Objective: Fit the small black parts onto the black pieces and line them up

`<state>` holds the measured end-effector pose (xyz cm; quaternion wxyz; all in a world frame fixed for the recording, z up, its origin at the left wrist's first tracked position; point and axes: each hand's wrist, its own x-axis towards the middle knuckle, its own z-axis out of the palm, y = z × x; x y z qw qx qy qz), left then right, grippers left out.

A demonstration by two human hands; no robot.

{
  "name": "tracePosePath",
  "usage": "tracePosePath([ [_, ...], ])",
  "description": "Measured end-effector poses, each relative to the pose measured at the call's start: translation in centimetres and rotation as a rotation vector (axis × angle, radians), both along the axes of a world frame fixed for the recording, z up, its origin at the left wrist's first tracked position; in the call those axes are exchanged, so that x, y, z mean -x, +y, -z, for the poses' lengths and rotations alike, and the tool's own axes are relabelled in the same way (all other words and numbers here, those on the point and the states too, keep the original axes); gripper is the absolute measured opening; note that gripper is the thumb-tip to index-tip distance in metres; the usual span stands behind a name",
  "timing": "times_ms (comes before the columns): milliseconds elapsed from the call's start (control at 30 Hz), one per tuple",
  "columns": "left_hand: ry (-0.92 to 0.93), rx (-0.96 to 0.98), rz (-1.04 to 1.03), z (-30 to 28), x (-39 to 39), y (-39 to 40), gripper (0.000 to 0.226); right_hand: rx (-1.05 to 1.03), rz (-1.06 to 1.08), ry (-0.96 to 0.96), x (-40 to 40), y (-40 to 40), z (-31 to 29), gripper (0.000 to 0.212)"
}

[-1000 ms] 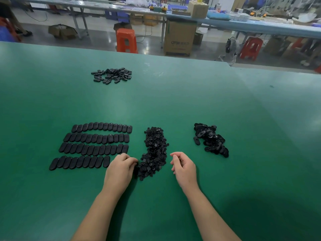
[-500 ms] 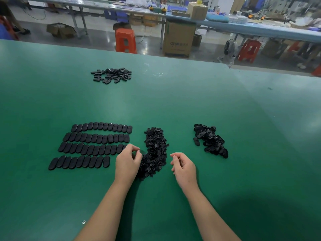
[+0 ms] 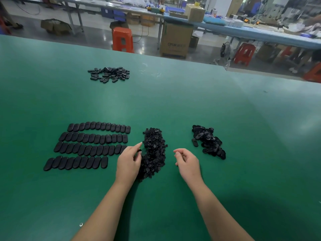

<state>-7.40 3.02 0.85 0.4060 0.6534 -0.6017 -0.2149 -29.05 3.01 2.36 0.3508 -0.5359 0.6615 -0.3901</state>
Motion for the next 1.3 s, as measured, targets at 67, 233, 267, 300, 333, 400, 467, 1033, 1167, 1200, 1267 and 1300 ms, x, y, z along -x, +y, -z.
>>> tracePosePath([
  [67,-0.018,-0.001,0.005,0.1,0.0,-0.1,0.032,0.062,0.059,0.187,1.2,-1.1,-0.6,0.016],
  [233,-0.033,0.009,0.0,0.1,0.0,-0.1,0.022,-0.071,-0.023,0.618,4.2,-3.4,-1.2,0.043],
  [267,-0.028,0.0,-0.009,0.1,0.0,-0.2,0.021,-0.108,-0.04,0.657,4.6,-3.7,-1.2,0.044],
  [300,-0.024,-0.011,-0.021,0.1,0.0,-0.2,0.019,-0.134,-0.056,0.686,4.9,-3.9,-1.1,0.043],
  [333,-0.022,-0.02,-0.032,0.1,0.0,-0.2,0.017,-0.148,-0.07,0.709,5.1,-4.1,-1.0,0.041],
  [400,-0.023,-0.035,-0.051,0.0,0.1,-0.1,0.01,-0.139,-0.088,0.746,5.3,-4.0,-0.8,0.035],
  [467,-0.016,-0.038,-0.055,0.0,0.1,-0.2,0.006,-0.079,-0.087,0.759,5.3,-3.6,-0.6,0.028],
  [1033,-0.025,-0.01,-0.058,0.3,0.0,-0.4,0.012,-0.129,0.027,0.581,3.5,-2.8,-0.2,0.011],
  [1167,0.013,-0.01,-0.066,0.2,0.0,-0.4,0.02,-0.092,-0.003,0.095,2.2,-1.6,-0.7,0.004],
  [1200,0.015,-0.015,-0.065,0.1,0.0,-0.3,0.02,-0.091,0.007,-0.056,1.8,-1.2,-0.8,0.005],
  [1267,0.003,-0.029,-0.057,0.0,0.0,-0.3,0.021,-0.092,0.03,-0.264,0.9,-0.4,-0.7,0.013],
  [1300,-0.003,-0.036,-0.052,0.0,0.0,-0.4,0.021,-0.094,0.034,-0.327,0.4,-0.1,-0.6,0.016],
])
